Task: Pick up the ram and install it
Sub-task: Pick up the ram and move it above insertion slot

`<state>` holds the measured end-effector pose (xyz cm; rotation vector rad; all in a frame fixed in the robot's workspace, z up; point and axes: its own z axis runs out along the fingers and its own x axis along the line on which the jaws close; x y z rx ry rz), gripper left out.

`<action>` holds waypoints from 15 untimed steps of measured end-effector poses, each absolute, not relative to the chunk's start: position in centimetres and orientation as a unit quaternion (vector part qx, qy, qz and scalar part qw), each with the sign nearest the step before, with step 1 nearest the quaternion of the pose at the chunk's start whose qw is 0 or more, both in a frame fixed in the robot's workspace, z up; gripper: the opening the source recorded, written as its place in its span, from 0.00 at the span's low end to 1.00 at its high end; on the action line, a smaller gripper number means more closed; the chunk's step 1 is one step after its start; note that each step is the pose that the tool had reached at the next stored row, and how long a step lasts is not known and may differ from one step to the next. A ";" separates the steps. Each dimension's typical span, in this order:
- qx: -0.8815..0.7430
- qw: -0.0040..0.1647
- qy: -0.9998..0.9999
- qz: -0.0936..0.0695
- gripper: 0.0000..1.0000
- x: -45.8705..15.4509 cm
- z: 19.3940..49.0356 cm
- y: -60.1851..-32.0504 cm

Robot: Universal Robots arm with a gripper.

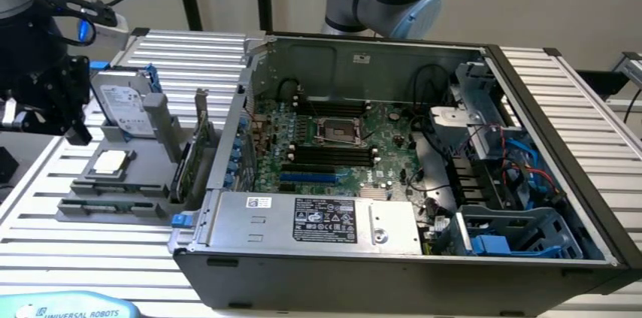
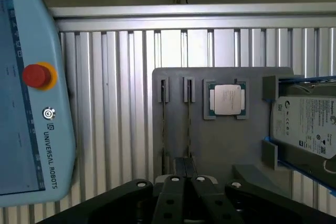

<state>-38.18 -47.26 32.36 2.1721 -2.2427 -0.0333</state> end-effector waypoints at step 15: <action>0.696 0.009 -0.718 -0.010 0.30 -38.2 30.0 -47.5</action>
